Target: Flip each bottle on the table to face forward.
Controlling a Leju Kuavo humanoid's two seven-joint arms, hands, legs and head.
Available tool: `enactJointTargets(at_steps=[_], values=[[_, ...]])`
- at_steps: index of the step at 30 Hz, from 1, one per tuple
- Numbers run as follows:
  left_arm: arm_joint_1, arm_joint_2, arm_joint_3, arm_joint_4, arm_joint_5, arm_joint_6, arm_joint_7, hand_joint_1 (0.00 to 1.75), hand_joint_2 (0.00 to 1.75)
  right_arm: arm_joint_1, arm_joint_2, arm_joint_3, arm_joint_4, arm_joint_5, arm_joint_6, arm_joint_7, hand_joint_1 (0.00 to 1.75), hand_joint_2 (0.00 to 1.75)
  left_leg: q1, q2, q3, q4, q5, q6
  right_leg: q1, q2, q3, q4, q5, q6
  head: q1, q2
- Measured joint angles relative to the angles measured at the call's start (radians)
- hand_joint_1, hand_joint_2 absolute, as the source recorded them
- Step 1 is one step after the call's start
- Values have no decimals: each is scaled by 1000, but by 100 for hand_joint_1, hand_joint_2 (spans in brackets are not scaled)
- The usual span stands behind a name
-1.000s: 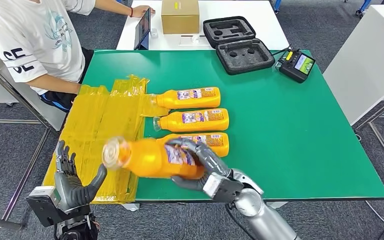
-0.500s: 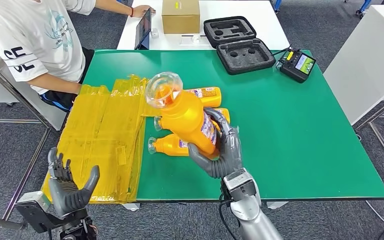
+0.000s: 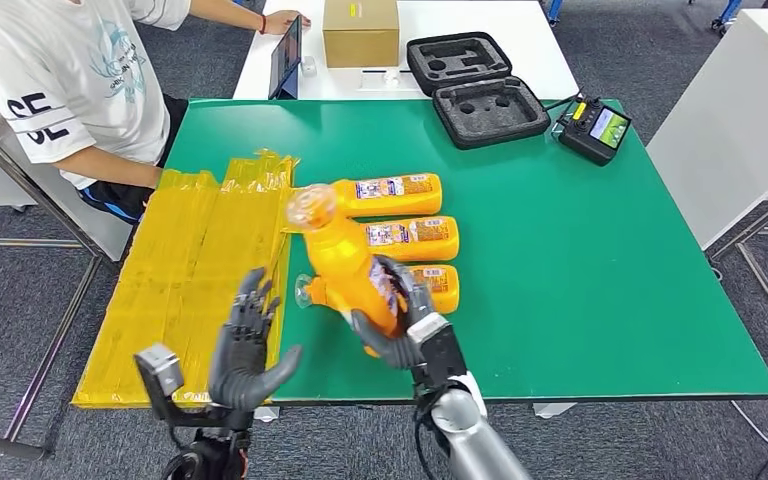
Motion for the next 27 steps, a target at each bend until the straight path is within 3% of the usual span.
enactJointTargets(at_steps=[8,18,27], values=[[-60,16,-65,91,27,-16,24,0,175,-33,40,60,104,25,24,0,175,175,0,0,0,0,0,0,0,0,-1,0,0,0,0,0],[-74,24,-66,135,45,-11,32,0,175,-42,48,93,137,48,16,-2,175,175,0,0,-1,0,0,0,0,0,-1,0,0,0,0,0],[-130,24,-53,200,149,16,51,0,175,-62,59,174,176,175,1,8,175,175,0,0,0,0,0,0,0,0,-1,0,0,0,0,0]])
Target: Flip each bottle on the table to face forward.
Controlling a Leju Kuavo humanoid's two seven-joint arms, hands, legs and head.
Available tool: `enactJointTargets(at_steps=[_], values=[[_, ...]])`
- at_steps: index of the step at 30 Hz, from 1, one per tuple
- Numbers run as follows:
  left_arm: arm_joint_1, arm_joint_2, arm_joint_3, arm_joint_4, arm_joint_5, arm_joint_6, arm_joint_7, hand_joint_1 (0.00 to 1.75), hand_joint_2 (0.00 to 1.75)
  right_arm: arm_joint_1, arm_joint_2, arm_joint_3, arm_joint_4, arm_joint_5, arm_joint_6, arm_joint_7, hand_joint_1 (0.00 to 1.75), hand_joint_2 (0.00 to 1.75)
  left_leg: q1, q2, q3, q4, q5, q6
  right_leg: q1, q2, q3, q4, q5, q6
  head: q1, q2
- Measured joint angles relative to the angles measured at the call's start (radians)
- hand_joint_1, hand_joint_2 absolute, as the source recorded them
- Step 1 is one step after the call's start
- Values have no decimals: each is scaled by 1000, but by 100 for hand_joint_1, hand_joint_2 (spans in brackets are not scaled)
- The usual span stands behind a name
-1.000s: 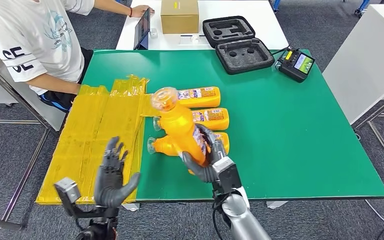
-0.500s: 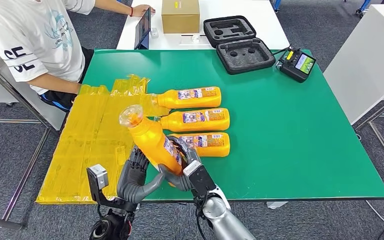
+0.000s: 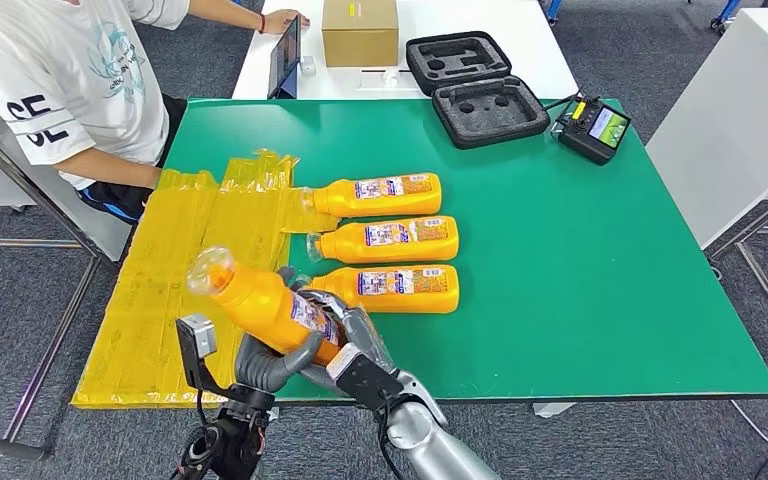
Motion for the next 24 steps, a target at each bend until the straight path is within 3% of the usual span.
enactJointTargets(at_steps=[13,14,15,17,18,20,24], values=[[24,14,54,-10,42,-5,-23,0,175,-74,-11,60,87,131,72,41,175,175,0,0,0,0,0,0,0,0,-1,0,0,0,0,0],[25,14,58,-11,43,-6,-24,3,175,-76,-12,62,90,135,74,44,154,175,0,0,0,0,0,0,0,0,-1,0,0,0,0,0],[26,14,60,-13,43,-6,-25,37,175,-77,-12,62,93,141,76,46,111,175,0,0,0,0,0,0,0,0,-1,0,0,0,0,0],[29,14,66,-19,43,-7,-29,121,175,-79,-13,62,95,159,80,52,24,175,0,0,0,0,0,0,0,0,-1,0,0,0,0,0],[31,14,68,-22,42,-7,-32,161,175,-78,-14,62,95,168,81,54,0,175,0,0,0,0,0,0,0,0,-1,0,0,0,0,0],[32,14,72,-32,38,-7,-36,175,175,-69,-16,62,95,185,85,59,0,175,0,0,0,0,0,0,0,0,-1,0,0,0,0,0],[31,14,75,-45,22,-2,-40,175,175,-43,-19,58,82,188,83,59,0,175,0,1,0,0,0,0,0,0,-1,0,0,0,0,0]])
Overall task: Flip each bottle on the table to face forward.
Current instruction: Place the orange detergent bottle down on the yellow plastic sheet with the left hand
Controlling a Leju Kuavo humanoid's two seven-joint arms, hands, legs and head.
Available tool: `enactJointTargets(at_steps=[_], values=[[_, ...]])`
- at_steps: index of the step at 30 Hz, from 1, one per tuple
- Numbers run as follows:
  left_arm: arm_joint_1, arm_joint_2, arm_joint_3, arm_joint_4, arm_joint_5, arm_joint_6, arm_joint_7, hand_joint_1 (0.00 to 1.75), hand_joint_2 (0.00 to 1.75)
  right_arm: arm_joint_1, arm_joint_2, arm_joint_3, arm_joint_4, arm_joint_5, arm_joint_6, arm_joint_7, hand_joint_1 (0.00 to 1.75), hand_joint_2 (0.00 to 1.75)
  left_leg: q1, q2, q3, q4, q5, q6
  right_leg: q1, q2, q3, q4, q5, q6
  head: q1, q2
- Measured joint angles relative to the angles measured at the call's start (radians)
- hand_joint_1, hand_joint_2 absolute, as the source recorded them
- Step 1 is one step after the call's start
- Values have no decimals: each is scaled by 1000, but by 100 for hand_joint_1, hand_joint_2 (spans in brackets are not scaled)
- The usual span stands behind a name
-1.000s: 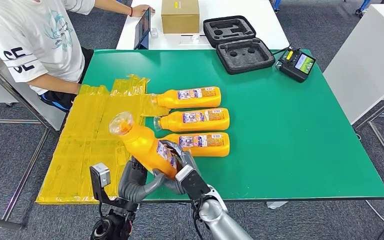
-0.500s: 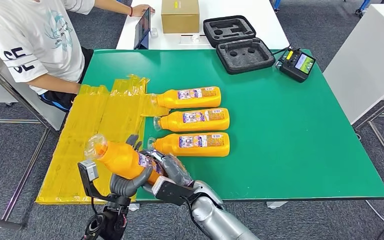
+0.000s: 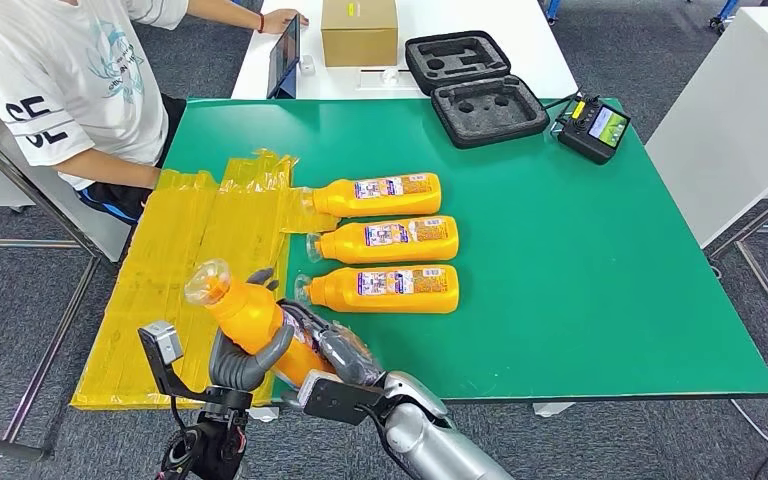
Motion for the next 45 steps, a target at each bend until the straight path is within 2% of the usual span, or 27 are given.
enactJointTargets(at_steps=[4,8,13,16,21,29,31,33,35,37,39,42,45], values=[[-4,0,-1,-13,-15,11,-5,175,175,31,-1,-13,-54,-24,-8,0,0,175,0,0,0,0,0,0,0,0,0,0,0,0,0,0],[-12,-2,-1,-22,-22,19,-10,175,175,56,-3,-25,-106,-36,-17,0,0,0,0,0,0,0,0,0,0,0,0,0,0,0,0,0],[-33,-9,-3,-32,-40,62,-20,175,175,92,-8,-41,-208,-83,-47,-12,0,0,0,0,0,0,0,0,0,0,0,0,0,0,0,0],[-35,-8,10,-43,-71,117,-43,175,175,126,-15,-50,-331,-127,-75,-45,0,0,0,0,0,0,0,0,0,0,0,0,0,0,0,0],[-27,-7,45,-80,-153,214,-95,175,175,176,-35,-66,-558,-167,-176,-68,0,0,0,-1,-1,0,0,0,0,-1,0,0,0,0,0,0],[-26,-6,67,-101,-167,234,-102,174,175,202,-51,-70,-690,-171,-202,-70,0,0,0,-1,-1,0,0,0,0,-1,0,0,0,0,0,0],[-27,-6,70,-104,-197,269,-116,173,175,204,-57,-66,-712,-163,-267,-70,0,0,0,-1,-1,0,0,0,0,-1,0,0,0,0,0,0],[-28,-6,76,-106,-266,344,-134,172,175,204,-68,-51,-745,-138,-393,-70,0,0,0,-1,-1,0,0,0,0,-1,0,0,0,0,0,0],[-35,-5,86,-111,-370,442,-143,167,175,205,-80,-34,-781,-105,-495,-71,0,0,0,-1,-1,0,0,0,0,-1,0,0,0,0,0,0],[-49,3,94,-112,-520,547,-140,163,175,207,-85,-20,-804,-82,-531,-71,0,0,0,0,-1,0,0,0,0,-1,0,0,0,0,0,0],[-75,22,95,-94,-758,642,-99,168,175,209,-89,-11,-812,-77,-538,-71,0,0,0,-1,-1,0,0,0,0,-1,0,0,0,0,0,0],[-138,70,92,-28,-1228,683,71,175,175,207,-96,-1,-813,-93,-524,-71,0,0,0,-1,-1,0,1,0,0,-2,0,0,0,0,0,0],[-230,127,76,86,-1665,605,269,175,175,197,-98,3,-806,-89,-459,-71,0,0,0,-1,-1,0,2,-1,1,-1,0,0,2,-2,0,0]])
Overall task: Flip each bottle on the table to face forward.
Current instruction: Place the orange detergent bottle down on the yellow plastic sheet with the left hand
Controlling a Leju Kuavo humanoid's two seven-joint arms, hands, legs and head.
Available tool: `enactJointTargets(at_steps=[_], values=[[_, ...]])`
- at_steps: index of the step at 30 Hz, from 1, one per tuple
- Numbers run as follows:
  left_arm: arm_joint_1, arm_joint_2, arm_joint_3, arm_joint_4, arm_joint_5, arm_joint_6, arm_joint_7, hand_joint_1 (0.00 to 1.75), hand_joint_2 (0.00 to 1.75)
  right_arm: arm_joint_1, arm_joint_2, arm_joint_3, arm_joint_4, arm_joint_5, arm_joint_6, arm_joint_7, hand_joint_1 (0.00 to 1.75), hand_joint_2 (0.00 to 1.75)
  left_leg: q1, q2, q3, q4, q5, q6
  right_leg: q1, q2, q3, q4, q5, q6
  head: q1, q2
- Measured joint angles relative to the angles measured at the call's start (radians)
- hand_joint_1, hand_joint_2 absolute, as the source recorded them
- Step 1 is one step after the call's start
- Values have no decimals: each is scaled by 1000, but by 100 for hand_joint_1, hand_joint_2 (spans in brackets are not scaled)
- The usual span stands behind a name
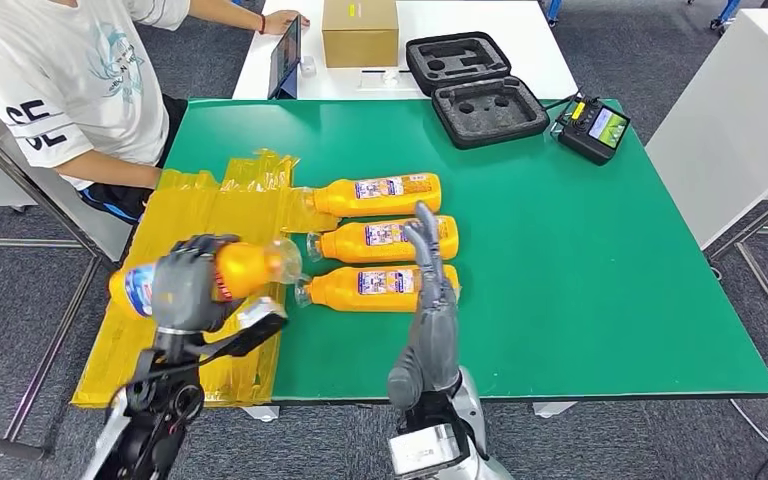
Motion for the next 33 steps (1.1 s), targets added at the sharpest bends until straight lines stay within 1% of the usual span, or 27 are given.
enactJointTargets(at_steps=[1,3,5,8,10,13,15,17,20,24,27,30,33], values=[[-32,19,-9,44,-92,-26,40,175,175,-5,1,0,5,8,23,0,0,0,0,0,0,0,0,0,0,0,0,0,1,0,0,0],[-86,51,-25,125,-185,-55,79,175,175,-14,7,1,16,22,53,0,0,0,0,1,0,0,1,-1,0,1,0,0,2,-1,0,0],[-125,71,-36,186,-207,-62,89,175,175,-20,13,1,26,27,64,0,0,0,0,1,0,0,2,0,0,1,0,0,2,0,0,0],[-159,90,-47,246,-220,-71,95,175,175,-28,17,1,37,29,70,0,0,0,0,1,0,0,2,0,0,1,0,0,2,0,0,0],[-181,101,-58,281,-248,-107,102,175,175,-31,20,1,44,32,84,0,0,0,0,0,-1,0,2,0,0,1,-1,0,2,0,0,0],[-227,115,-87,358,-296,-191,97,175,175,-40,31,0,57,43,115,0,0,0,0,0,-1,0,2,0,0,1,-1,0,2,0,0,0],[-262,121,-108,419,-303,-242,57,175,175,-45,38,0,66,43,135,0,0,0,0,0,-1,0,2,0,0,1,-1,0,2,0,0,0],[-297,127,-128,485,-290,-288,-10,175,175,-50,44,0,75,43,151,0,0,0,0,0,-1,0,2,0,0,1,-1,0,2,0,0,0],[-338,132,-148,571,-250,-333,-79,174,175,-55,50,0,87,46,162,0,0,0,0,0,-1,0,2,0,0,1,-1,0,2,0,0,0],[-396,132,-151,647,-127,-417,-186,174,175,-58,55,-3,100,53,168,0,0,0,0,0,-1,0,2,0,0,0,0,0,2,0,0,0],[-415,132,-145,676,-34,-477,-256,175,175,-58,59,-12,108,61,171,0,0,0,0,0,-1,0,2,0,0,0,0,0,2,0,0,0],[-421,132,-137,691,30,-514,-298,175,175,-58,63,-20,116,63,173,0,0,0,0,0,-1,0,2,0,0,0,0,0,2,0,0,0],[-425,132,-136,699,41,-521,-305,174,175,-58,65,-24,123,63,174,0,0,0,0,0,-1,0,2,0,0,0,0,0,2,0,0,0]])
